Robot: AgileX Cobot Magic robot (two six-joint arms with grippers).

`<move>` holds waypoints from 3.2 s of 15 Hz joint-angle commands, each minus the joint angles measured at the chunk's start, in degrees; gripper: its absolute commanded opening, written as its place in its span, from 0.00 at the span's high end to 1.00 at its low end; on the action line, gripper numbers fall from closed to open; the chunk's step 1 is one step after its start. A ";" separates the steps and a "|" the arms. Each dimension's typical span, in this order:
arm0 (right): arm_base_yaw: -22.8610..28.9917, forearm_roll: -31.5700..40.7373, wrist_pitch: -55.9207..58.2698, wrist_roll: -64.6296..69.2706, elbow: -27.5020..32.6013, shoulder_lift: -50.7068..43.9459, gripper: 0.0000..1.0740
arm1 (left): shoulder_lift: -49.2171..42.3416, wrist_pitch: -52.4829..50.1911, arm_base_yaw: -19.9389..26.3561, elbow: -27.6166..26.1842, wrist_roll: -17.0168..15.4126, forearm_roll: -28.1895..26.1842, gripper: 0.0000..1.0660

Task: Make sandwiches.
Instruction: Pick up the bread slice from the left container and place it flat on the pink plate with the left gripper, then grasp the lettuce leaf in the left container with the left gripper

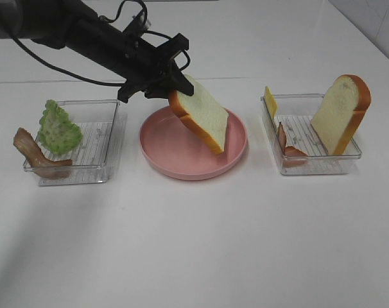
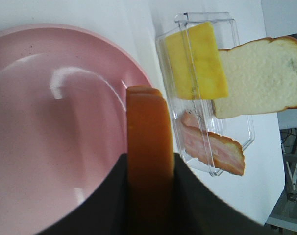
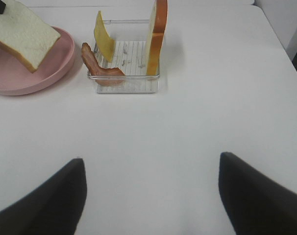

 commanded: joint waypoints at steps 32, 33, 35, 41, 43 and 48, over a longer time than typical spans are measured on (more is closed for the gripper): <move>-0.46 0.17 -0.74 -0.40 0.00 -0.74 0.34 | 0.52 1.32 -1.89 -4.07 -4.18 22.12 0.23; -0.46 0.17 -0.74 -0.40 0.00 -0.74 0.34 | -0.52 1.03 -1.89 -4.07 -4.64 24.12 0.23; -0.46 0.17 -0.74 -0.40 0.00 -0.74 0.34 | -2.64 0.92 -1.89 -4.07 -6.70 28.88 0.23; -0.46 0.17 -0.74 -0.40 0.00 -0.74 0.34 | -11.92 6.36 0.00 -4.07 -22.86 48.93 0.24; -0.46 0.17 -0.74 -0.40 0.00 -0.74 0.34 | -13.69 10.14 2.69 -4.07 -23.43 50.19 0.24; -0.46 0.17 -0.74 -0.40 0.00 -0.74 0.34 | -13.75 17.02 9.11 -3.95 -24.12 51.85 0.24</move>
